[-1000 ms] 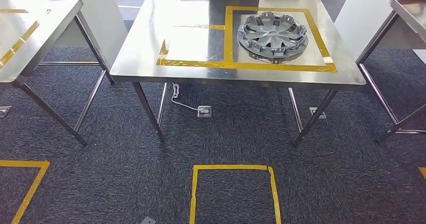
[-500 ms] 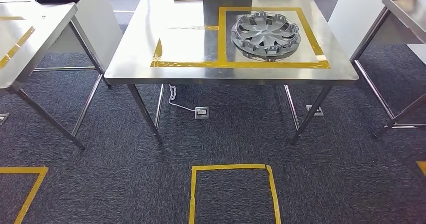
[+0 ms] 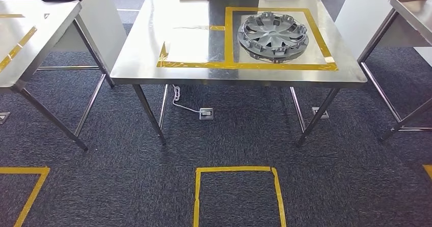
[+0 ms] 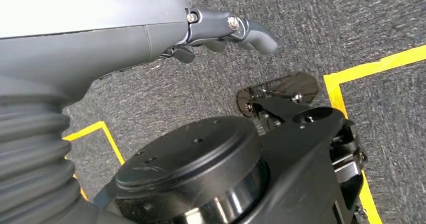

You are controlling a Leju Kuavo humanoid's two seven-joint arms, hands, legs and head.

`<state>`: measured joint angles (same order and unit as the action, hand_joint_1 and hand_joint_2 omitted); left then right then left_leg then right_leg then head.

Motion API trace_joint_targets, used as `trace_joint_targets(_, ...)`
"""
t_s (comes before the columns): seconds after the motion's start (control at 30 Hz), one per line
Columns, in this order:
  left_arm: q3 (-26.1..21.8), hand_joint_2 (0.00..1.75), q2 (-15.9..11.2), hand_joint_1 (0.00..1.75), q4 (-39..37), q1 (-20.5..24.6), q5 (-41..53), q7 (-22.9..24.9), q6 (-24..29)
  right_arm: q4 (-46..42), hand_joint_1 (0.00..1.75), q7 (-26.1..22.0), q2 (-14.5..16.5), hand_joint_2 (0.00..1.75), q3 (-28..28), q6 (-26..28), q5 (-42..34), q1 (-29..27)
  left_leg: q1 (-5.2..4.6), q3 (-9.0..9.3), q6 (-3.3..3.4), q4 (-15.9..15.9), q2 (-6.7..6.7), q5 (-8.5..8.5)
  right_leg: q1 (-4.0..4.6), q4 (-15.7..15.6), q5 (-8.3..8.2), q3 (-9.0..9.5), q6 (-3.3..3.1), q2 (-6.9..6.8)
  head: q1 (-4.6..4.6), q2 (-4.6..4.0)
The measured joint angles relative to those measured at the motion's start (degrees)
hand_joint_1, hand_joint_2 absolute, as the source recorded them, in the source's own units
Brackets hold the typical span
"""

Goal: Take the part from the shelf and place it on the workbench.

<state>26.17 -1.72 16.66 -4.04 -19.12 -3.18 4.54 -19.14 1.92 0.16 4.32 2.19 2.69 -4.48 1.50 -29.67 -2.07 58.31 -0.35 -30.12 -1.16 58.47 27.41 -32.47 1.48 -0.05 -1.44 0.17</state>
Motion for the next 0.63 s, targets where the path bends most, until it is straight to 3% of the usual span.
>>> trace_joint_targets(0.1,-4.97,1.75,0.19,0.00,1.01,-0.91,4.04,0.63,-0.92,-0.50,0.00,-0.42,0.00,1.75,-0.66,-0.37,-0.52,-0.78,0.01,0.01,0.00,-0.03,0.00,0.01,0.02,0.01,0.00,-0.02,0.00,0.00,0.00,0.00)
trace_joint_targets(0.4,-18.50,1.75,0.82,0.00,3.83,-3.44,16.18,2.53,-3.64,-1.76,0.00,-1.59,-0.01,1.75,-2.36,-1.82,-2.16,-3.03,0.01,0.01,0.01,-0.07,0.00,0.03,0.03,0.02,0.01,-0.03,0.00,0.00,0.00,0.00)
trace_joint_targets(0.63,-22.92,1.75,1.04,0.00,4.82,-4.15,18.89,3.04,-4.17,-2.23,0.00,-1.81,-0.01,1.75,-3.11,-2.10,-2.59,-3.61,0.01,0.01,0.02,-0.07,0.00,0.03,0.02,0.02,0.00,-0.03,0.00,0.00,0.00,0.00)
